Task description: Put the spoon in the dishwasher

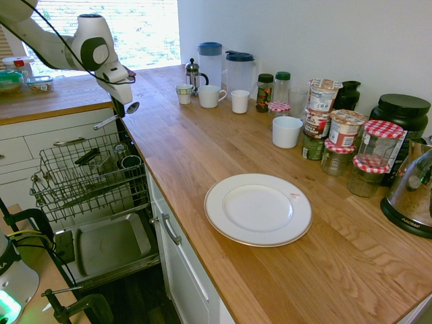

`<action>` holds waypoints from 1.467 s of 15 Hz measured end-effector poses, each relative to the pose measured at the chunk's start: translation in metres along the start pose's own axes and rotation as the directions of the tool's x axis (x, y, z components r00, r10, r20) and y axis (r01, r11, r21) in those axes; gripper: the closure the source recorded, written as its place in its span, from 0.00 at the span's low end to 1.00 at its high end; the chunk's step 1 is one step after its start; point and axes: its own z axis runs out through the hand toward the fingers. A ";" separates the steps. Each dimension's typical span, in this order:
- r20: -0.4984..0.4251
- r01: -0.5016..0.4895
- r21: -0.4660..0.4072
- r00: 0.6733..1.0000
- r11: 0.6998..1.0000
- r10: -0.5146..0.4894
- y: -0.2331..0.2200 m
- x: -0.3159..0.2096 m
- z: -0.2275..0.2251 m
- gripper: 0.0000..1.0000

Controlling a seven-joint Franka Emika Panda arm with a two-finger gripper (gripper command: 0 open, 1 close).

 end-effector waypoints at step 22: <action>0.113 -0.150 -0.073 0.981 0.986 0.158 0.121 -0.115 0.177 1.00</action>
